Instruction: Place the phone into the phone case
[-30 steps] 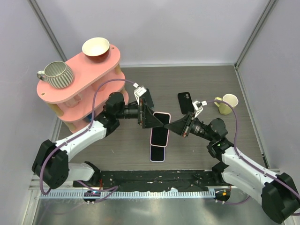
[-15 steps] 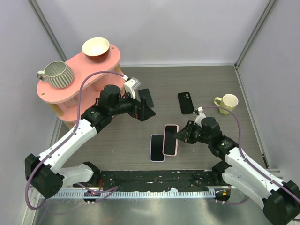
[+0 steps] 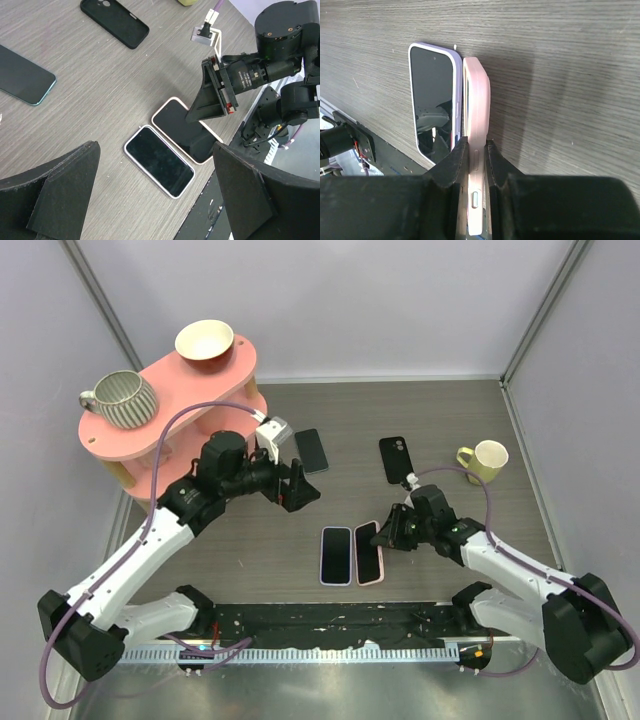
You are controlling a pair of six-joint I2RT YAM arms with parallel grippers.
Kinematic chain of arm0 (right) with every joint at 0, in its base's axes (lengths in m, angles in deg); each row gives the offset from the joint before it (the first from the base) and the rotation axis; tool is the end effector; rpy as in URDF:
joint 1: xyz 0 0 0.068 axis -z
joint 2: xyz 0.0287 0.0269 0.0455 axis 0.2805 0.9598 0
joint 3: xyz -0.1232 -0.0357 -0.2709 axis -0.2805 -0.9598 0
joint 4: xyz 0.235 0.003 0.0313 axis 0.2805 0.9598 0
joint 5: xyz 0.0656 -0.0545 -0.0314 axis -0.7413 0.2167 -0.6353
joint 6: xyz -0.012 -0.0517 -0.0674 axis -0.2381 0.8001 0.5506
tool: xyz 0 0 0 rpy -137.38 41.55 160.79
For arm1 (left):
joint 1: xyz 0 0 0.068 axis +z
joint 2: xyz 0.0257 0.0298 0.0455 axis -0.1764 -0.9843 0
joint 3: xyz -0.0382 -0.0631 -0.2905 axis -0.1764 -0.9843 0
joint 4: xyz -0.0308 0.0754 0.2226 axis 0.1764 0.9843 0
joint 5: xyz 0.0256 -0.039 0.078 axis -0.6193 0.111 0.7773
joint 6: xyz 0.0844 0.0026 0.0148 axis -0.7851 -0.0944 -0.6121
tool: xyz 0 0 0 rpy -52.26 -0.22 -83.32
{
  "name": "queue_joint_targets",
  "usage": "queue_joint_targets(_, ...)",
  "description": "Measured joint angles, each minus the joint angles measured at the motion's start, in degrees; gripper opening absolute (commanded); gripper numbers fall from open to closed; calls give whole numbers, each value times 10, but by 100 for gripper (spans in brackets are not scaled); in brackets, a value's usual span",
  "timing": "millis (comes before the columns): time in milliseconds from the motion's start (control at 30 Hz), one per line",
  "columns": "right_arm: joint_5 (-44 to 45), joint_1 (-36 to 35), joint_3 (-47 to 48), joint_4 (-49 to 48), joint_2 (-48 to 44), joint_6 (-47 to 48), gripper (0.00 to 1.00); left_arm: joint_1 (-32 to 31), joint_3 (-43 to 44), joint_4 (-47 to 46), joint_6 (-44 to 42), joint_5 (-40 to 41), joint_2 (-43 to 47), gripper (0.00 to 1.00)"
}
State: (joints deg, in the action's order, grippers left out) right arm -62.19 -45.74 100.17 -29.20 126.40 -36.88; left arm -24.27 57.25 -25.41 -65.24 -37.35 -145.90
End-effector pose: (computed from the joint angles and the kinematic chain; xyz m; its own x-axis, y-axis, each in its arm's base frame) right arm 0.1455 0.1085 0.1823 -0.9081 0.1898 -0.3732 -0.0831 0.7919 0.6049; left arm 0.1731 -0.1560 0.3590 -0.5330 0.0893 -0.8414 0.7118 0.5850 -0.3888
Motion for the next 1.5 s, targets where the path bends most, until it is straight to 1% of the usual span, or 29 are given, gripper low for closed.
queue_joint_targets(33, 0, 0, 0, -7, 7, 0, 18, -1, 0, 0, -1, 1, 3, 100)
queue_joint_targets(67, 1, 0, 0, -15, 16, -1, 21, -2, 0, 0, -2, 4, 6, 100)
queue_joint_targets(100, 4, 0, 0, -20, 21, -2, 27, -3, 0, 0, -3, 5, 6, 100)
queue_joint_targets(167, 8, -1, 0, -23, 22, -7, 29, -8, 0, 3, -6, 16, 6, 99)
queue_joint_targets(200, 19, -2, -1, -24, 22, -7, 33, -11, 0, 6, -9, 23, 6, 99)
queue_joint_targets(333, 68, -3, -4, -17, 15, -9, 36, -27, 0, 15, -14, 73, 6, 97)
queue_joint_targets(467, 110, -3, -10, -12, -16, -14, 36, -39, 10, 34, -14, 158, -2, 93)
queue_joint_targets(567, 122, -3, -11, -12, -33, -19, 40, -42, 38, 54, -12, 205, -24, 93)
queue_joint_targets(667, 133, -3, -11, -5, -51, -23, 53, -46, 68, 68, -8, 245, -50, 93)
queue_joint_targets(733, 139, -3, -10, 4, -63, -23, 69, -53, 94, 78, 0, 277, -76, 93)
queue_joint_targets(767, 142, -3, -8, 9, -68, -23, 75, -58, 107, 81, 4, 293, -90, 93)
queue_joint_targets(800, 145, -3, -7, 11, -73, -25, 87, -62, 123, 88, 8, 308, -109, 92)
queue_joint_targets(833, 148, -3, -6, 10, -78, -24, 90, -66, 143, 96, 15, 324, -131, 93)
queue_joint_targets(967, 158, -3, -2, 11, -93, -23, 92, -76, 229, 117, 48, 396, -244, 94)
queue_joint_targets(1067, 185, -3, 2, 26, -110, -31, 92, -78, 294, 141, 82, 443, -336, 97)
queue_joint_targets(1167, 200, -3, 16, 47, -132, -40, 93, -77, 362, 165, 127, 472, -430, 97)
queue_joint_targets(1267, 206, -3, 34, 58, -148, -44, 93, -70, 402, 169, 163, 478, -500, 96)
queue_joint_targets(1367, 214, -3, 52, 68, -151, -48, 93, -57, 413, 166, 188, 469, -543, 95)
queue_joint_targets(1500, 215, -3, 64, 78, -145, -48, 93, -29, 450, 169, 217, 466, -608, 98)
